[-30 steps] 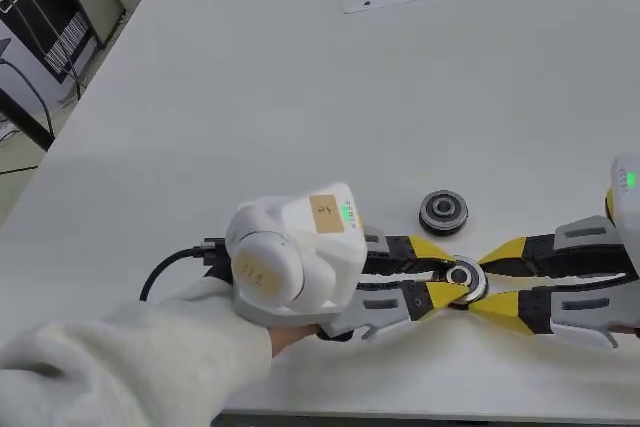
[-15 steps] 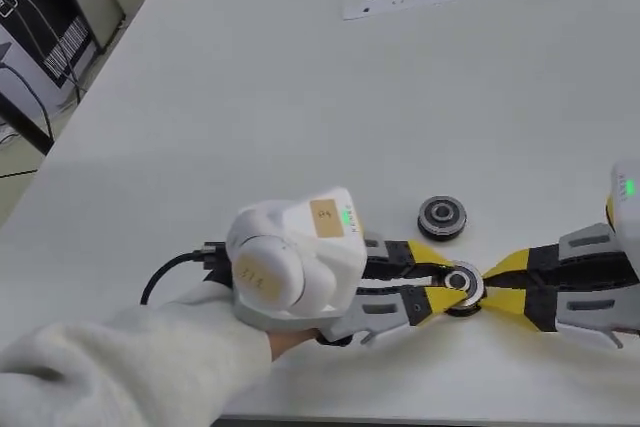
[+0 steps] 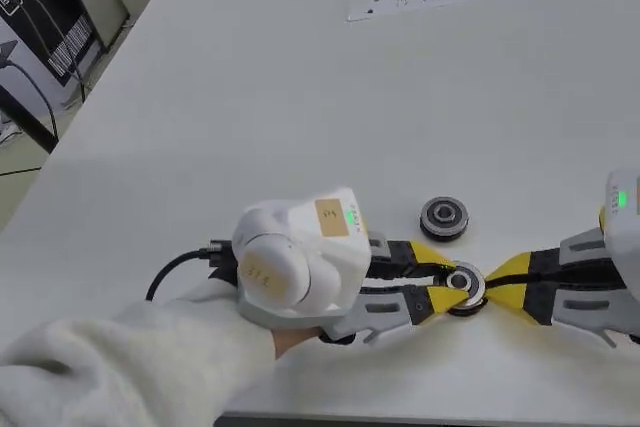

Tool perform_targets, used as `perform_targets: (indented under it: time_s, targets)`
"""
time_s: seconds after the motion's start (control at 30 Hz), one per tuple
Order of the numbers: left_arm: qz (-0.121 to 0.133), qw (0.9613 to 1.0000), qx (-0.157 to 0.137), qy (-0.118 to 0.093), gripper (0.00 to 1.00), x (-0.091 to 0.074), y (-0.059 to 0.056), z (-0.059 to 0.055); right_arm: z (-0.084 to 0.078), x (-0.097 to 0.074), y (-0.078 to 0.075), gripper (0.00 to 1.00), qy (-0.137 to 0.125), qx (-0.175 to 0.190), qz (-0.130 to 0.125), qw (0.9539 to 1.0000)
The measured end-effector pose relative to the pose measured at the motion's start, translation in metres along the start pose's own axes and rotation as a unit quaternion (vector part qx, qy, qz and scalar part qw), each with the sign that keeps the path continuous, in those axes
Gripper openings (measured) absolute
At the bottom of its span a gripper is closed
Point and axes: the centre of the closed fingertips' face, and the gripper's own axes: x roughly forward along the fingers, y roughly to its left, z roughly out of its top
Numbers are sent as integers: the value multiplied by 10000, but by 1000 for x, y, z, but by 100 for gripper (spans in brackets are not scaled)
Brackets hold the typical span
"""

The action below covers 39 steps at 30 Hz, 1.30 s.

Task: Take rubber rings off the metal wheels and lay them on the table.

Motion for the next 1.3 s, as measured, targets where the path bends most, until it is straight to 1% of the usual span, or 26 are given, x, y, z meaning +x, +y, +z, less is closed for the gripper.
perform_targets:
  time_s: [0.2, 0.23, 0.27, 0.33, 0.37, 0.47, 0.53, 0.63, 0.83, 0.93, 1.03, 1.17, 1.3]
  targets:
    - [-6, 10000, 0, 5, 13, 0, 1, 0, 2, 0, -1, 0, -127, -91, 0, 9999]
    - [-5, 10000, 2, 7, 13, 0, 1, 0, 2, 0, -1, 0, -111, 75, 10, 9999]
    - [-3, 10000, 2, 7, 13, 0, 1, 0, 3, 0, -2, 0, -90, 108, 33, 9999]
    - [1, 10000, 8, 8, 13, 0, 0, 0, 2, 0, -3, 0, -59, 301, 17, 9995]
    - [3, 10000, 11, 9, 13, 0, 0, 0, 3, 0, -3, 0, -77, 263, 34, 9996]
    - [6, 10000, 17, 9, 13, 0, 0, 0, 2, 0, -4, 0, -103, 467, 37, 9989]
    - [8, 10000, 22, 11, 13, 0, 0, 0, 2, 0, -4, 0, -98, 539, 20, 9985]
    - [5, 10000, 28, 15, 13, 0, 0, 0, 2, -1, -5, 0, -121, 818, 37, 9966]
    - [7, 10000, 26, 9, 13, 0, 0, 0, 3, -2, -5, 0, -150, 1004, 20, 9948]
    - [9, 10000, 32, 9, 13, 0, 0, 0, 2, -3, -5, 0, -171, 1036, -4, 9945]
    - [-5, 10000, 37, 4, 13, 0, -1, 0, 2, -4, -4, 0, -161, 976, 15, 9951]
    - [-22, 10000, 42, 2, 13, 0, -1, 0, 2, -4, -4, 0, -179, 1120, 45, 9935]
    - [-23, 10000, 58, 4, 13, 0, -1, 0, 2, -5, -5, 0, -256, 1331, 66, 9908]
